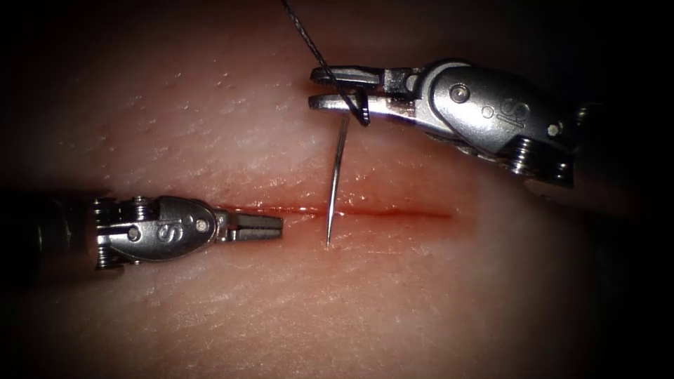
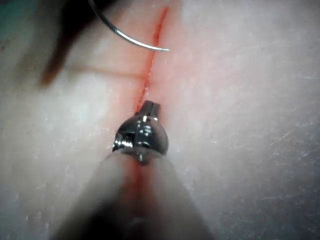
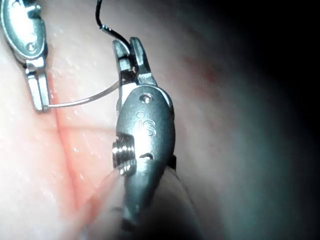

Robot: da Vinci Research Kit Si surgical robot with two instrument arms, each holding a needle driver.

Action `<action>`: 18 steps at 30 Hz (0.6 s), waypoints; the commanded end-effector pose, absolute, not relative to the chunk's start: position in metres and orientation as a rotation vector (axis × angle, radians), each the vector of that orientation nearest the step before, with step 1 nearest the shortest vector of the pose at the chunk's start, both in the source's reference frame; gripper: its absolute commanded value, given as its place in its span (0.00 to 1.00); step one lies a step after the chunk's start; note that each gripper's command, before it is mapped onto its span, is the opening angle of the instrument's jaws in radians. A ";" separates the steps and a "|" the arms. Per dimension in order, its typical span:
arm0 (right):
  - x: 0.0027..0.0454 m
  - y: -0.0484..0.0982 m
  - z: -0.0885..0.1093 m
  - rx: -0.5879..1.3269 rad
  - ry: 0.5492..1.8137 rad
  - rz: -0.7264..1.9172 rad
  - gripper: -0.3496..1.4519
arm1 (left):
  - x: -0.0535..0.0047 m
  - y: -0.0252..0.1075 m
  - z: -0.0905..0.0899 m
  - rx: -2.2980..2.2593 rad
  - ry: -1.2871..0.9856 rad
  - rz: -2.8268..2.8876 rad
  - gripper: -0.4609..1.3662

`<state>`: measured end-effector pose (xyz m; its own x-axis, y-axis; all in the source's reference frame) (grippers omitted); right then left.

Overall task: Wound Closure
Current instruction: Use the right gripper to insert the needle through the top of the skin

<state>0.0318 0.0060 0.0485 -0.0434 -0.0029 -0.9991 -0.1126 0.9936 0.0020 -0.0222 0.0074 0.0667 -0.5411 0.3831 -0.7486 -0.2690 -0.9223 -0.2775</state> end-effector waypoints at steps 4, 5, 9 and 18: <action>0.0324 0.006 0.049 -0.165 1.619 0.021 0.00 | -0.0223 0.007 0.067 -1.247 -0.217 2.465 0.06; 0.0325 0.006 0.049 -0.175 1.617 0.012 0.00 | -0.0223 0.007 0.067 -1.247 -0.216 2.465 0.06; 0.0329 0.007 0.049 -0.252 1.608 -0.054 0.00 | -0.0223 0.007 0.067 -1.244 -0.237 2.454 0.06; 0.0337 0.006 0.050 -0.368 1.592 -0.149 0.00 | -0.0226 0.006 0.067 -1.226 -0.273 2.456 0.06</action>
